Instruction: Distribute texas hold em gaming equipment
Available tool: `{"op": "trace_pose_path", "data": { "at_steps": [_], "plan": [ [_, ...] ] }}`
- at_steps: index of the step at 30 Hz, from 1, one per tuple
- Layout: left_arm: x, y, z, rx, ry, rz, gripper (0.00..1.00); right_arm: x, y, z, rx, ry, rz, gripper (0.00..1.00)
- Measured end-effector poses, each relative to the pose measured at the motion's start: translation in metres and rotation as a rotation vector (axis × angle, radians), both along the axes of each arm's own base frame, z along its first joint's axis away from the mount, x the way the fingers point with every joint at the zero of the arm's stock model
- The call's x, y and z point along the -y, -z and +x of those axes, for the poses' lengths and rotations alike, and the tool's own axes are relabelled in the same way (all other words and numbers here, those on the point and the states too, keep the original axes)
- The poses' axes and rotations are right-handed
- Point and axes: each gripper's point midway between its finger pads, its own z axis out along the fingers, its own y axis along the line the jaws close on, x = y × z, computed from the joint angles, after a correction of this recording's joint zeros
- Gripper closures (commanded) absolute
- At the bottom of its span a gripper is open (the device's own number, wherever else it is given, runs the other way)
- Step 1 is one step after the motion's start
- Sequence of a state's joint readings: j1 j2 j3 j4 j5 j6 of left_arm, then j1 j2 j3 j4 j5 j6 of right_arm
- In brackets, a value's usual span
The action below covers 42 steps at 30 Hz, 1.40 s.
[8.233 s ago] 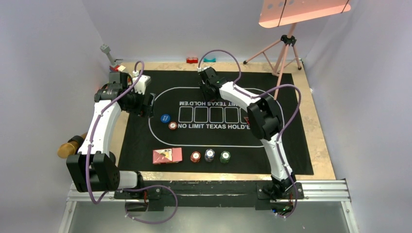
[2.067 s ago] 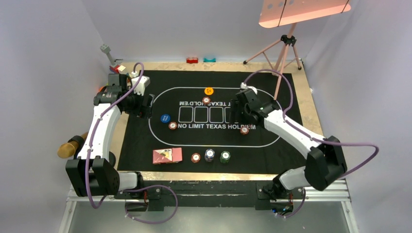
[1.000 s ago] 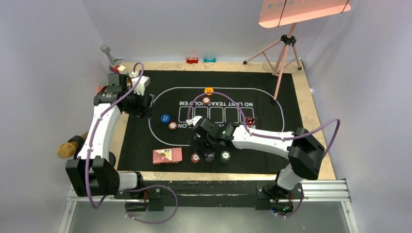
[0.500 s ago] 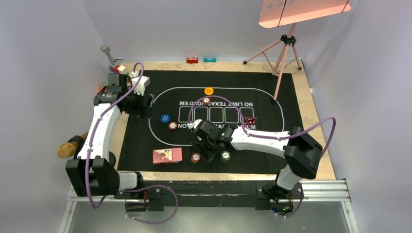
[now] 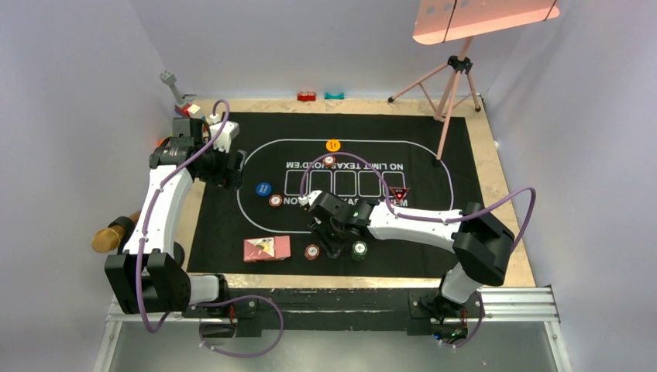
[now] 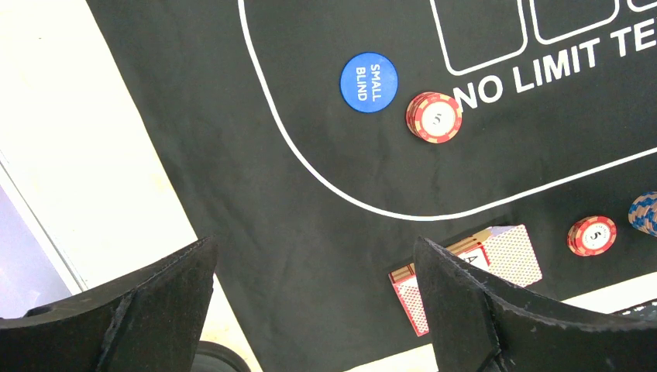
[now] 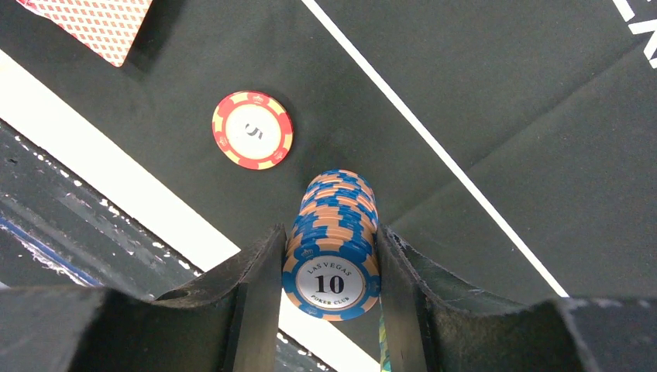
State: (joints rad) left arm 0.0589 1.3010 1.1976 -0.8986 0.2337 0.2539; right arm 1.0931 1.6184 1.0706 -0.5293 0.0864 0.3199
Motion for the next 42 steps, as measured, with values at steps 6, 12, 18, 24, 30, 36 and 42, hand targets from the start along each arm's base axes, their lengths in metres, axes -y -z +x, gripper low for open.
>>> {"op": "trace_pose_path", "data": {
  "at_steps": [6,12,18,24,30,36,42],
  "plan": [
    [0.000,0.000,0.000,-0.001,0.000,0.000,0.00,0.000,0.000,0.000,0.001,0.000,-0.001,0.94],
    [0.000,0.001,0.000,-0.002,0.000,0.000,0.00,0.006,-0.005,0.005,0.026,0.008,-0.033,1.00],
    [0.000,0.001,0.000,-0.002,0.000,-0.001,0.00,-0.007,-0.034,0.022,0.094,0.021,-0.005,1.00],
    [-0.002,0.000,0.000,-0.002,-0.008,-0.013,0.00,-0.040,-0.058,0.043,0.150,0.017,0.046,1.00],
    [-0.013,0.003,0.000,-0.013,-0.057,-0.029,0.00,-0.088,-0.036,0.070,0.153,-0.014,0.034,1.00],
    [-0.017,0.006,0.001,-0.026,-0.084,-0.042,0.00,-0.143,-0.021,0.096,0.163,-0.053,0.069,1.00],
    [-0.020,0.005,0.004,-0.015,-0.098,-0.036,0.00,-0.184,-0.008,0.108,0.149,-0.076,0.121,1.00]
  ]
}}
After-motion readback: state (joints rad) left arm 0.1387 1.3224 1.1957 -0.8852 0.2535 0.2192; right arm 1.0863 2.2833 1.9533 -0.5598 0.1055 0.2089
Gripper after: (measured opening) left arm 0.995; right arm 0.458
